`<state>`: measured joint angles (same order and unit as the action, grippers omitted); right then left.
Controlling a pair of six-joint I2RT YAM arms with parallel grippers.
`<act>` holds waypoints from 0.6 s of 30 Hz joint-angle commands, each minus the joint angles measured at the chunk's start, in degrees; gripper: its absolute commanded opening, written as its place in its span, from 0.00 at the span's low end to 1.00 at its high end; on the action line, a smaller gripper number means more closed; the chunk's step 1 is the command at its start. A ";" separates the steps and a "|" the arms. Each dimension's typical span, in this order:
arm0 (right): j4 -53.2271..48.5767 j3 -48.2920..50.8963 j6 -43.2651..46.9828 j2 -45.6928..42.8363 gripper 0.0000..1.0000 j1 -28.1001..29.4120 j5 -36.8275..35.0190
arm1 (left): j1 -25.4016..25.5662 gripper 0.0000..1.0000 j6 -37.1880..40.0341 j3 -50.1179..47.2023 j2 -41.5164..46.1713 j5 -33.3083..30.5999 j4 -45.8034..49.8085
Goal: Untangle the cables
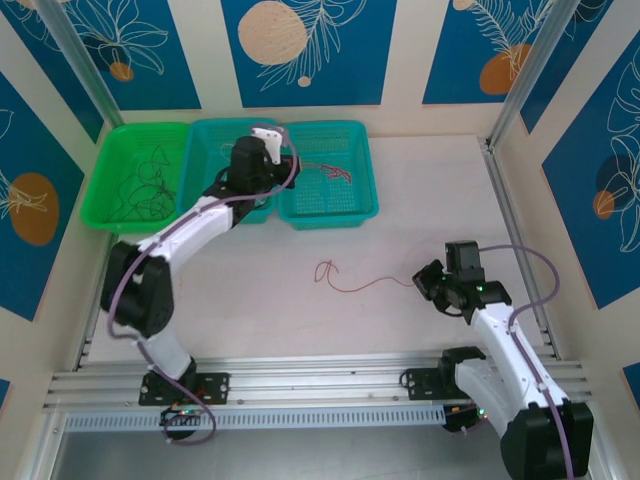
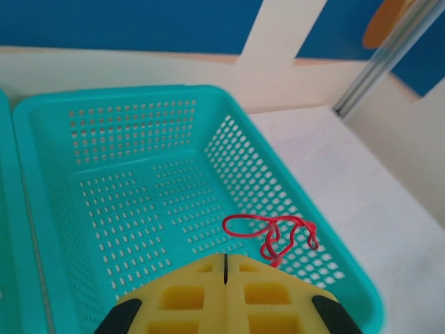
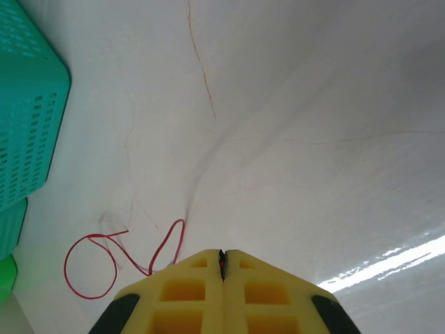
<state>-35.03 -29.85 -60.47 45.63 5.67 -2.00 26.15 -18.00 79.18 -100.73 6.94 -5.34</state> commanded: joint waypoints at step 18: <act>-4.02 -4.53 5.52 -4.14 0.00 0.73 5.21 | 0.22 0.42 4.60 2.02 4.56 13.36 -1.59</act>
<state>-39.94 -30.52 -58.24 40.80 5.76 -0.34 25.91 -15.79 84.33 -103.48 11.92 -4.03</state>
